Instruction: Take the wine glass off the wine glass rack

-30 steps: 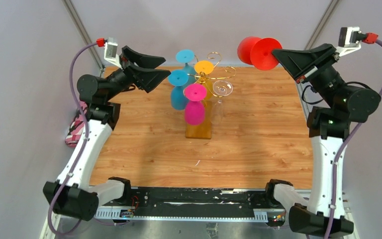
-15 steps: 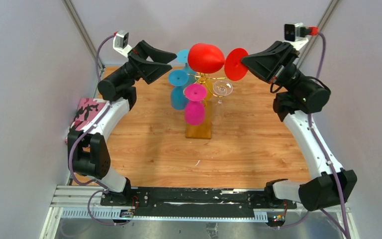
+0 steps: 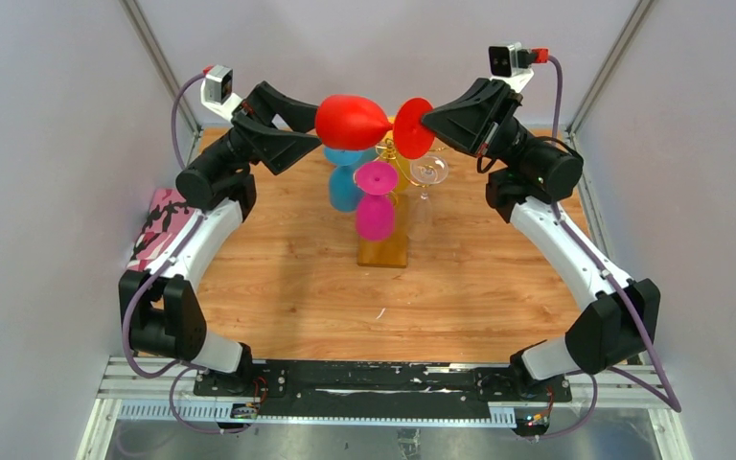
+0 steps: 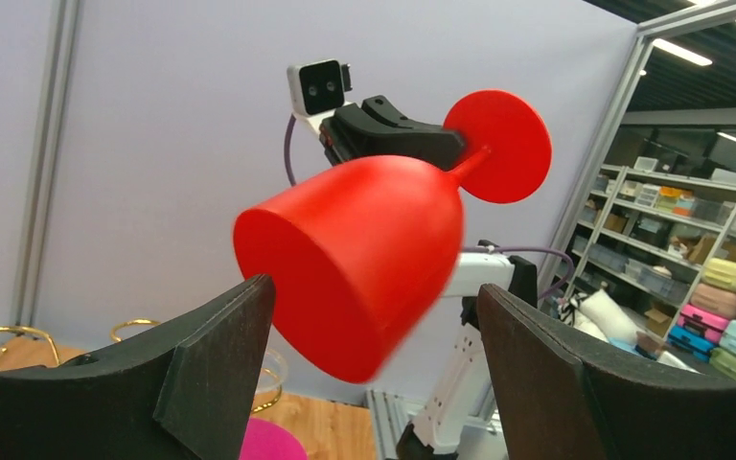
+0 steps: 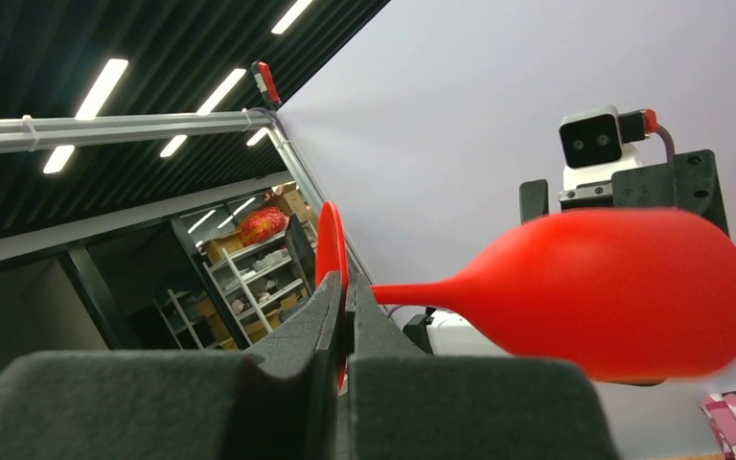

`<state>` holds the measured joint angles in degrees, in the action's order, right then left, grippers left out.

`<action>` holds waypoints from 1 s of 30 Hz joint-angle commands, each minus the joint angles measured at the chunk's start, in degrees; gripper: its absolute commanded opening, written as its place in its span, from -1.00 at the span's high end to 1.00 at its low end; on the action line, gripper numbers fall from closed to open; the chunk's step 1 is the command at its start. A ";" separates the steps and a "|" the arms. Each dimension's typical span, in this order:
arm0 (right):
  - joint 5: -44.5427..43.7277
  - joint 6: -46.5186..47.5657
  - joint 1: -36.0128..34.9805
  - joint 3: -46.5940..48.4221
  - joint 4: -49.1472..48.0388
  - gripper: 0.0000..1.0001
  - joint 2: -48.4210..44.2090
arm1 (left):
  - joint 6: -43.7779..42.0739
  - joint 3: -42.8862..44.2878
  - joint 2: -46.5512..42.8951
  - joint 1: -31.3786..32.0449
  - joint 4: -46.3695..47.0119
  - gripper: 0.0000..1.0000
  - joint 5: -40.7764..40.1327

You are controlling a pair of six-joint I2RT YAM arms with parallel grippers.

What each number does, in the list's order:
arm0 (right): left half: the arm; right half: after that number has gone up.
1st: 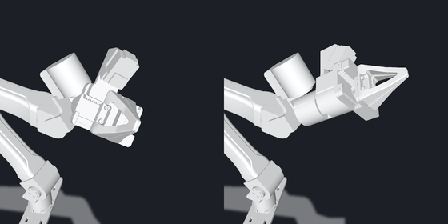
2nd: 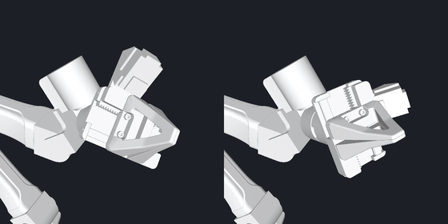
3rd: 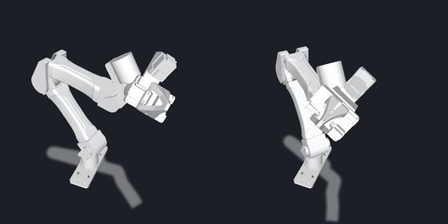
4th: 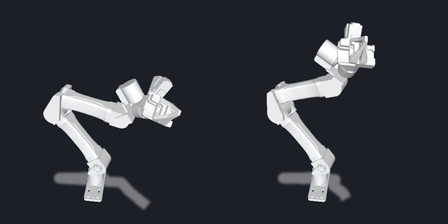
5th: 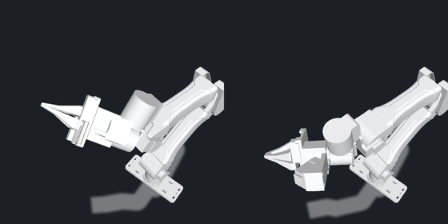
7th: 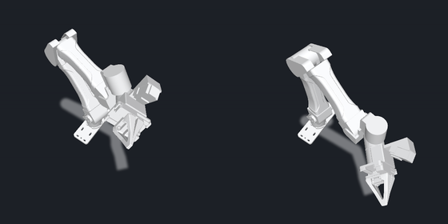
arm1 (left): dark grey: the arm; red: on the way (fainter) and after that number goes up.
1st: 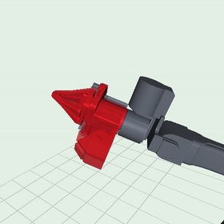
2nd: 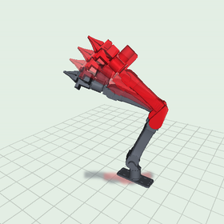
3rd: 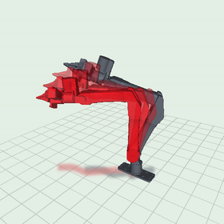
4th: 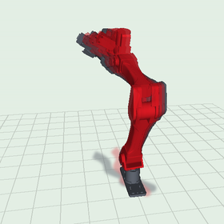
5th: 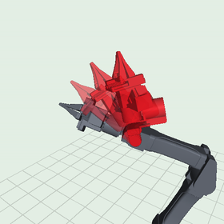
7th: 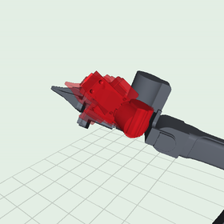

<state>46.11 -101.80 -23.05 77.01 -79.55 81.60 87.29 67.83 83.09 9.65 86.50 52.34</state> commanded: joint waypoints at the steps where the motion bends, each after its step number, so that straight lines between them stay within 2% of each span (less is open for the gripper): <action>1: -0.73 2.62 -1.51 1.48 -2.62 1.00 -0.82 | 0.57 -1.26 -1.05 0.55 3.86 -0.66 1.55; 7: -0.01 4.63 -2.34 1.24 -0.18 1.00 -0.30 | 1.44 -1.65 -1.87 0.54 3.94 -0.63 0.66; 12: -0.25 4.04 -2.54 2.02 -2.66 1.00 2.68 | 2.62 -2.50 -6.09 1.10 3.93 -0.47 -0.34; 13: -0.56 3.07 -2.67 2.39 -4.50 1.00 3.74 | 2.55 -3.10 -7.27 1.34 3.83 -0.41 -0.45; 17: -2.35 -1.89 -2.84 3.98 -11.44 1.00 7.94 | 3.26 -5.36 -11.41 1.51 3.84 0.03 -1.02; 24: -1.24 -1.79 -5.59 5.17 -11.89 1.00 10.86 | 4.13 -7.47 -14.50 1.51 3.77 0.38 -2.02; 27: -0.43 -1.22 -6.27 4.62 -10.80 1.00 10.54 | 4.83 -6.83 -13.99 1.51 3.84 0.61 -1.93; 30: -0.40 -1.24 -6.57 3.58 -10.56 1.00 10.74 | 5.70 -6.43 -13.35 1.51 3.79 0.93 -1.88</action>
<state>42.87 -106.69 -28.80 81.17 -90.28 91.09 92.09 60.07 70.32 10.41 86.70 49.84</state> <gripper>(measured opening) 0.023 0.134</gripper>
